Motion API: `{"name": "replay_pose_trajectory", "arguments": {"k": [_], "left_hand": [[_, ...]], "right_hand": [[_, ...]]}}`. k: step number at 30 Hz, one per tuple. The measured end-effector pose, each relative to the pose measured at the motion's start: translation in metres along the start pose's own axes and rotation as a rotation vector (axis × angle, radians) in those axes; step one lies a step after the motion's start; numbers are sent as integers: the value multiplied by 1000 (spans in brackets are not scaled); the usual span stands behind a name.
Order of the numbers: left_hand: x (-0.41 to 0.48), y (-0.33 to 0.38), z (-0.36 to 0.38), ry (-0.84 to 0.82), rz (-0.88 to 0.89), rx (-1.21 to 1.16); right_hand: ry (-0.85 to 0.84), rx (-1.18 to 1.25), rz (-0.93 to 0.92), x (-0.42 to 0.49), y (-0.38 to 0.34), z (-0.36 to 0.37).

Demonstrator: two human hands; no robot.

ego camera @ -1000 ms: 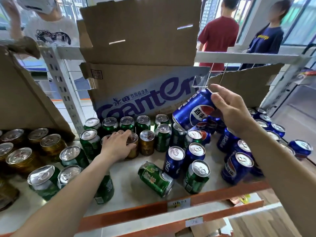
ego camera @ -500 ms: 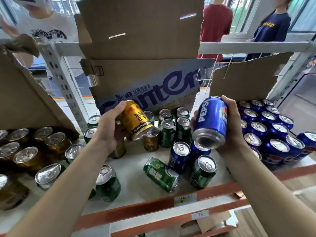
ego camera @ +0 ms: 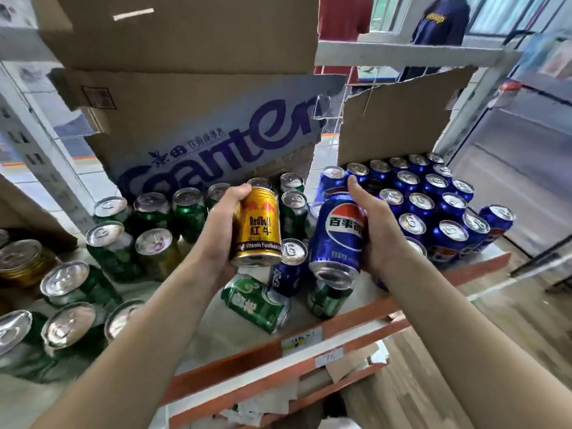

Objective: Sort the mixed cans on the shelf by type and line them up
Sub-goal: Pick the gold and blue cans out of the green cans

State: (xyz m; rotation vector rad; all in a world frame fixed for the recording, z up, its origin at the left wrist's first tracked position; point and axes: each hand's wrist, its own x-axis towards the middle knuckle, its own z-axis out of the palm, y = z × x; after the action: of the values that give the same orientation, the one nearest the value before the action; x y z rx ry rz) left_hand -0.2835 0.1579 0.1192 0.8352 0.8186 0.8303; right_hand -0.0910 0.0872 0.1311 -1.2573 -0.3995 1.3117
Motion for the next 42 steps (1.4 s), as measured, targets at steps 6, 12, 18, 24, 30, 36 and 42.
{"name": "replay_pose_trajectory", "arguments": {"k": [6, 12, 18, 24, 30, 36, 42], "left_hand": [[14, -16, 44, -106, -87, -9], [34, -27, 82, -115, -121, 59], [53, -28, 124, -62, -70, 165], [75, -30, 164, 2, 159, 409], [96, -33, 189, 125, 297, 491], [107, -37, 195, 248, 337, 477], [110, -44, 199, 344, 343, 431]], "right_hand": [[12, 10, -53, -8, -22, -41], [-18, -54, -168, 1, -49, -82], [-61, -190, -335, 33, -88, -113], [0, -415, -519, 69, -131, -142], [-1, -512, -641, 114, -159, -157], [-45, -606, -664, 162, -160, -172], [-130, -762, -616, 188, -148, -184]]}}
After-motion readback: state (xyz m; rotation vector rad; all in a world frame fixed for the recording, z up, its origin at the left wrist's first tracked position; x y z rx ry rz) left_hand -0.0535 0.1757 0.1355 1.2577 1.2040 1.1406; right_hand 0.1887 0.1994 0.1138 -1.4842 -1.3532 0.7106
